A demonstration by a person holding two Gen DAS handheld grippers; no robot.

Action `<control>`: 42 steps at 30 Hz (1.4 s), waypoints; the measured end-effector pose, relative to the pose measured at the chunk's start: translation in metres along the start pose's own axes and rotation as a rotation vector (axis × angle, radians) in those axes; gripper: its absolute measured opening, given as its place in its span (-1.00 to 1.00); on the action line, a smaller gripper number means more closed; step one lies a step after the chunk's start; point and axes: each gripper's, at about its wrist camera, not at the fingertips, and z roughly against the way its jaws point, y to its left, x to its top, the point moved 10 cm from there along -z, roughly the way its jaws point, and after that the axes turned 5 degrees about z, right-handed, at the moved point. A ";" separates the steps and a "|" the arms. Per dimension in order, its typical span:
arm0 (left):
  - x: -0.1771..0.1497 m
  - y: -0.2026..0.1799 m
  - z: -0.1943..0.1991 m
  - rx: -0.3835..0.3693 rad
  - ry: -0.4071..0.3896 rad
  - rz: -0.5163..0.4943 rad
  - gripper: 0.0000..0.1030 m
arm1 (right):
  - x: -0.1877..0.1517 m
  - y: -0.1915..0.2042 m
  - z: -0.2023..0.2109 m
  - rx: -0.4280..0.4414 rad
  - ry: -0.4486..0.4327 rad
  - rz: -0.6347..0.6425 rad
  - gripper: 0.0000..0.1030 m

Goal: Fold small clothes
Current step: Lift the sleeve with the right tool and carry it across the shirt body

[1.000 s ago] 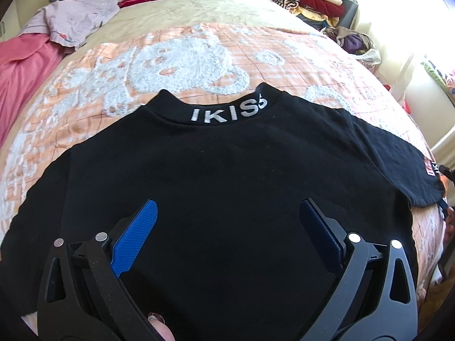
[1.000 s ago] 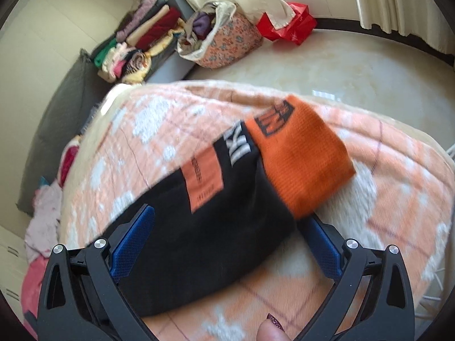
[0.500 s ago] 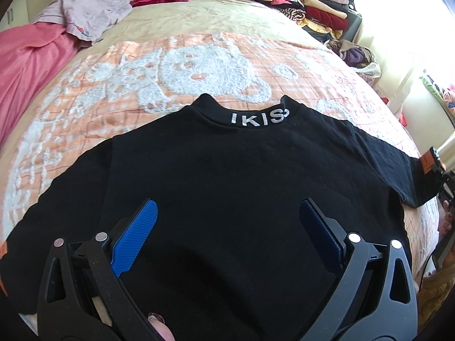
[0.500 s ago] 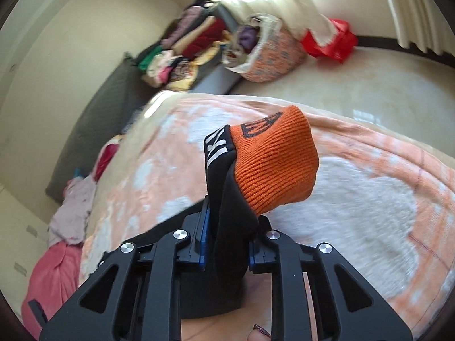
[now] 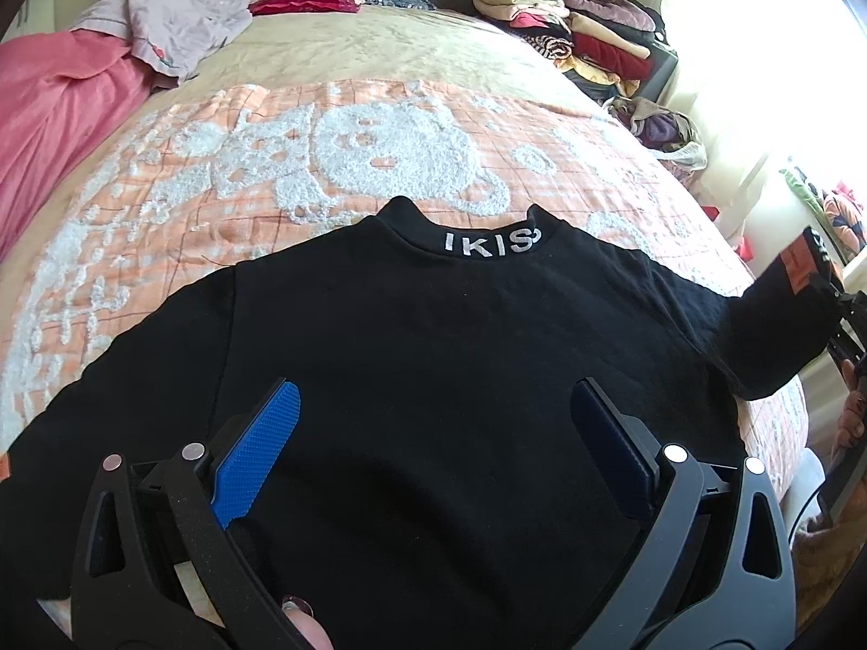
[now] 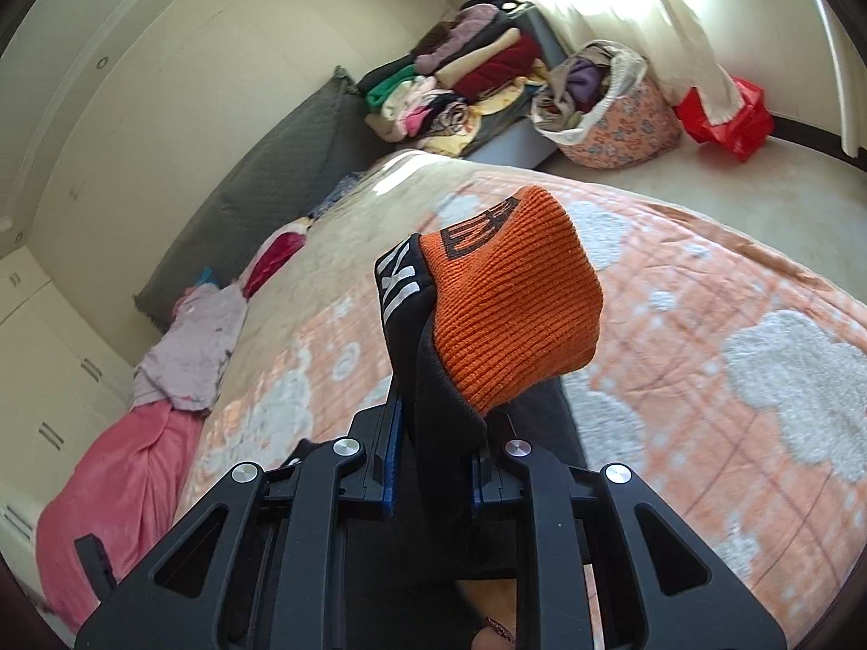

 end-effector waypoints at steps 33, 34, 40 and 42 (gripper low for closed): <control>-0.002 0.075 0.028 -0.069 0.013 0.226 0.82 | -0.124 0.223 -0.073 0.189 0.195 0.337 -0.67; -0.001 0.076 0.028 -0.069 0.011 0.227 0.82 | -0.132 0.228 -0.077 0.185 0.206 0.356 -0.66; 0.000 0.088 0.027 -0.070 0.012 0.261 0.82 | -0.167 0.250 -0.096 0.177 0.254 0.441 -0.56; 0.000 0.093 0.027 -0.069 0.014 0.275 0.82 | -0.180 0.256 -0.100 0.189 0.275 0.458 -0.32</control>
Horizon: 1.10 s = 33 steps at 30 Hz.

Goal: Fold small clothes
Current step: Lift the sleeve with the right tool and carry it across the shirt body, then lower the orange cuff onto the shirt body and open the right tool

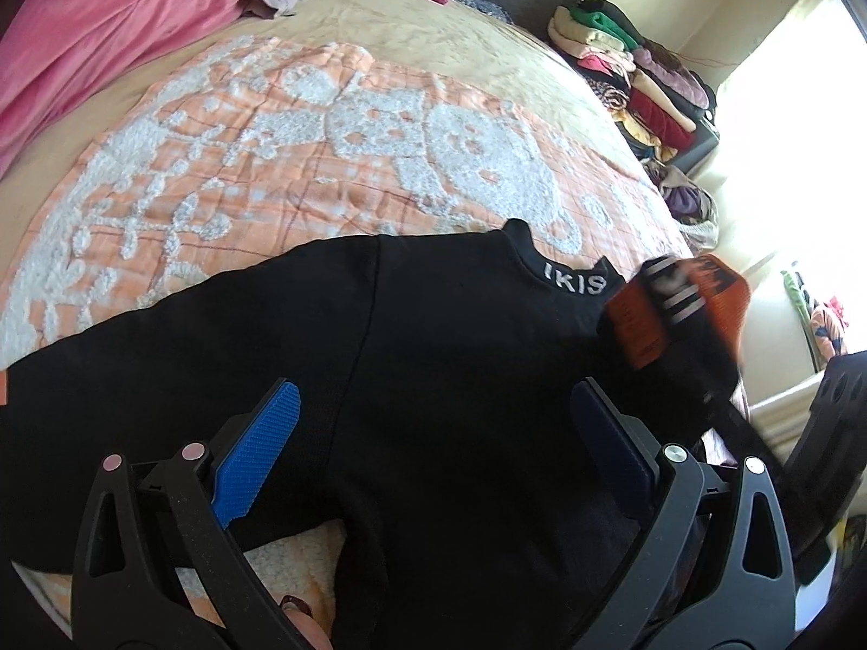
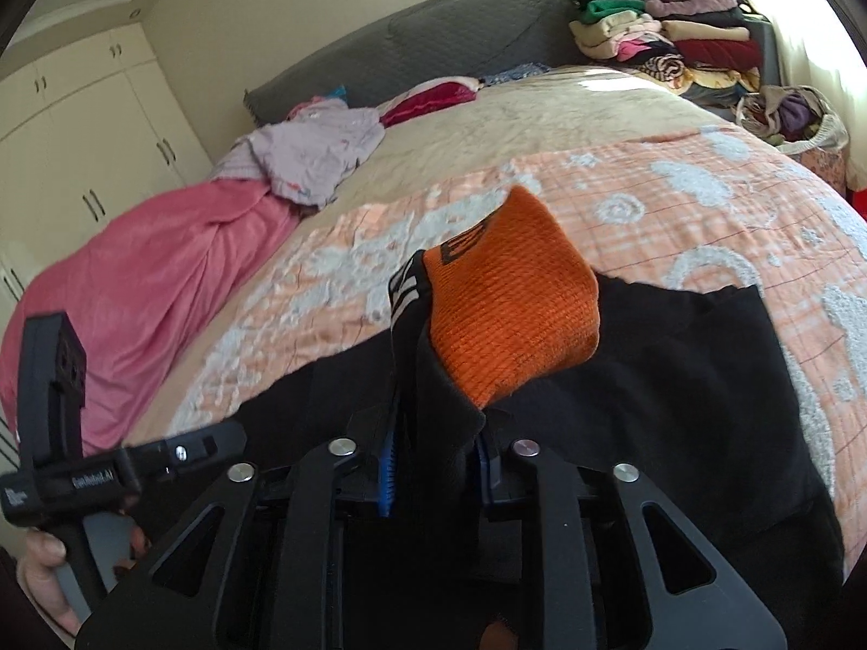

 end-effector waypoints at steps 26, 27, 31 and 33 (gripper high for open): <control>-0.029 -0.023 -0.037 -0.067 0.081 -0.038 0.23 | -0.032 -0.104 0.055 -0.136 -0.008 -0.059 0.19; -0.031 -0.023 -0.040 -0.049 0.081 -0.051 0.23 | -0.033 -0.110 0.058 -0.150 -0.009 -0.062 0.19; -0.042 -0.017 -0.050 0.035 0.089 -0.104 0.06 | -0.040 -0.135 0.073 -0.209 -0.007 -0.073 0.19; -0.046 -0.013 -0.054 0.064 0.101 -0.118 0.06 | -0.043 -0.145 0.077 -0.245 0.004 -0.071 0.19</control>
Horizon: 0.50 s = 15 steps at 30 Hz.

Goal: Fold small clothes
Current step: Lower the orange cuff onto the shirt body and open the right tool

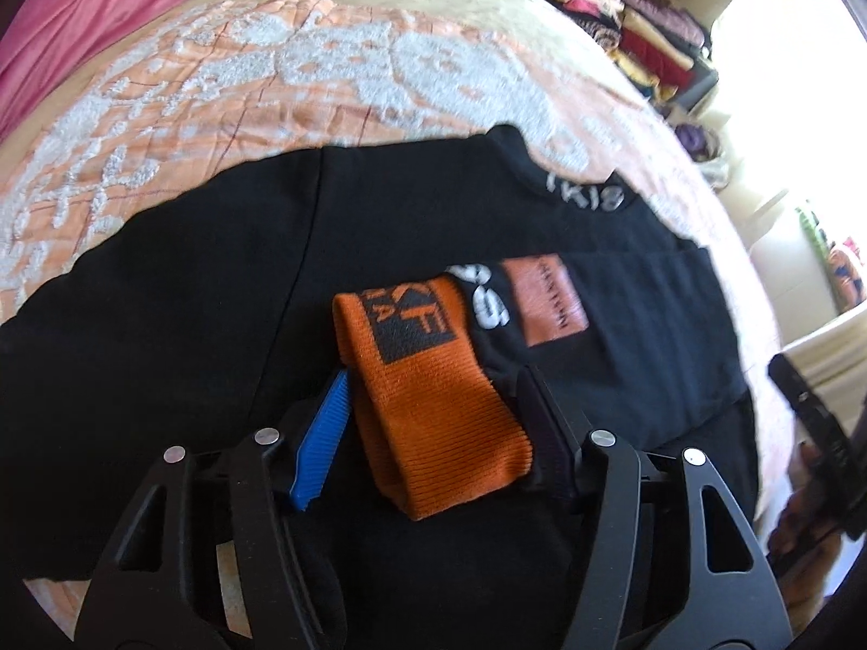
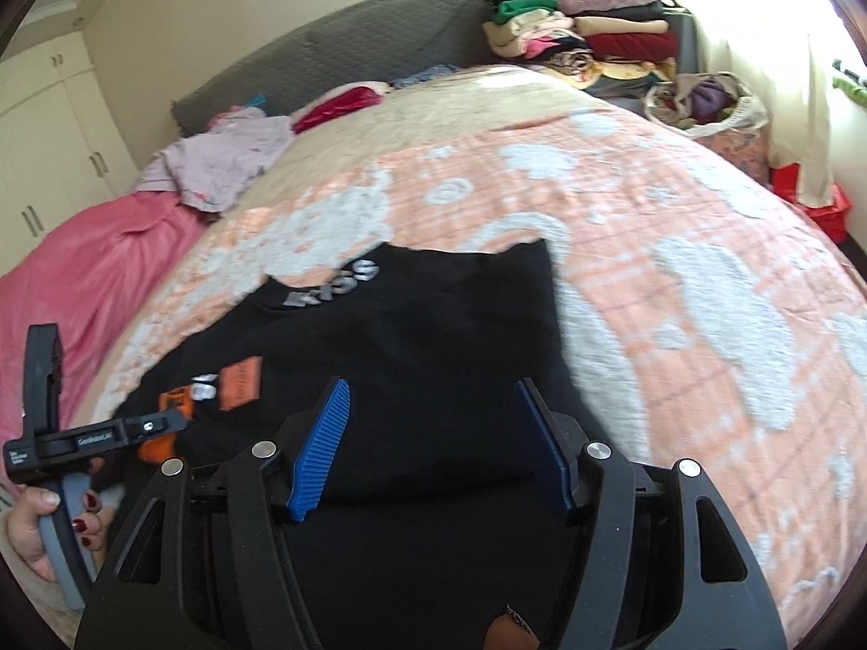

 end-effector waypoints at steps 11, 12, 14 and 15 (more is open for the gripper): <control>0.004 -0.008 0.027 0.095 -0.106 -0.108 0.06 | -0.011 0.029 -0.025 0.047 0.098 0.090 0.19; 0.005 -0.012 0.032 0.094 -0.126 -0.119 0.06 | -0.013 0.029 -0.028 0.040 0.111 0.095 0.19; 0.004 -0.022 0.040 0.081 -0.145 -0.152 0.17 | -0.016 0.025 -0.034 0.026 0.137 0.098 0.19; 0.003 -0.026 0.041 0.065 -0.143 -0.159 0.18 | -0.019 0.023 -0.036 0.023 0.149 0.097 0.19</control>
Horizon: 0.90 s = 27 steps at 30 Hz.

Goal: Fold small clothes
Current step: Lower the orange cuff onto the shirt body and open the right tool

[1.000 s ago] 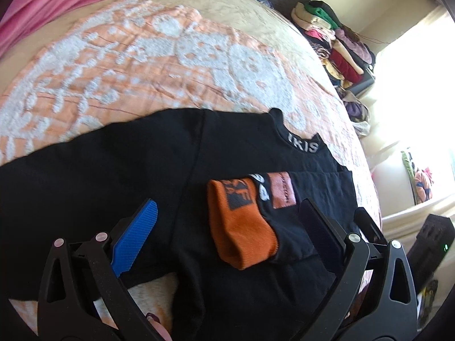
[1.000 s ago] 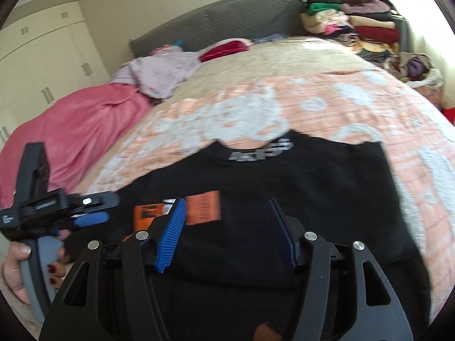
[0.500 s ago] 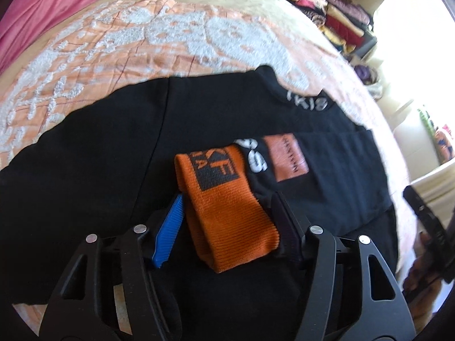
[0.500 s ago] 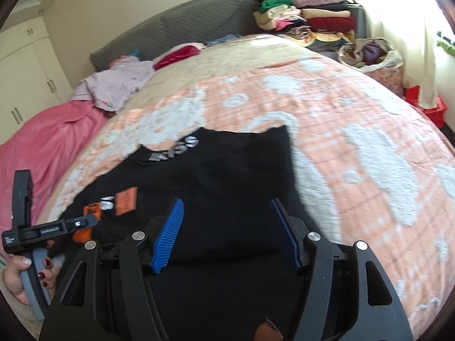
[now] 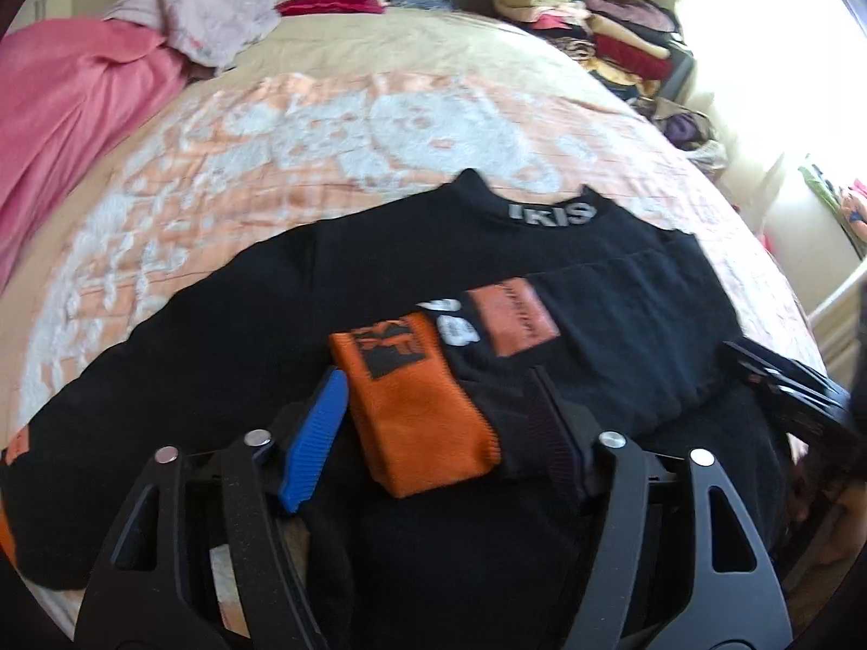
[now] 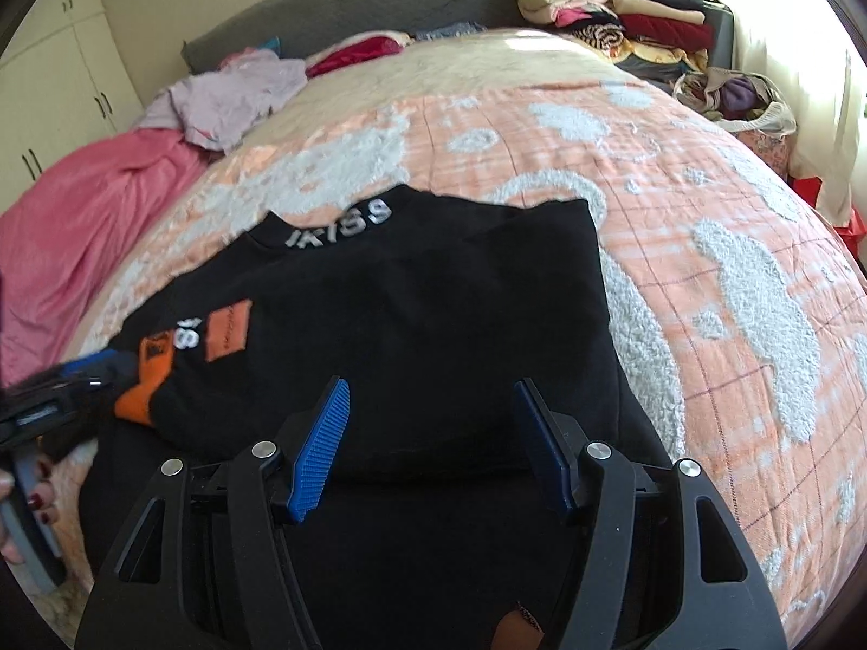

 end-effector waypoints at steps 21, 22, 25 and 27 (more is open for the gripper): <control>-0.026 -0.004 -0.010 -0.035 0.105 0.010 0.61 | -0.019 -0.001 0.044 0.034 -0.079 -0.103 0.90; -0.025 -0.003 -0.007 -0.034 0.094 0.012 0.68 | -0.019 -0.001 0.047 0.036 -0.087 -0.105 0.89; -0.024 0.001 0.004 -0.016 0.058 0.013 0.81 | -0.020 -0.001 0.055 0.033 -0.109 -0.113 0.90; -0.023 0.004 0.011 -0.002 0.037 0.014 0.81 | -0.020 -0.001 0.060 0.035 -0.123 -0.119 0.91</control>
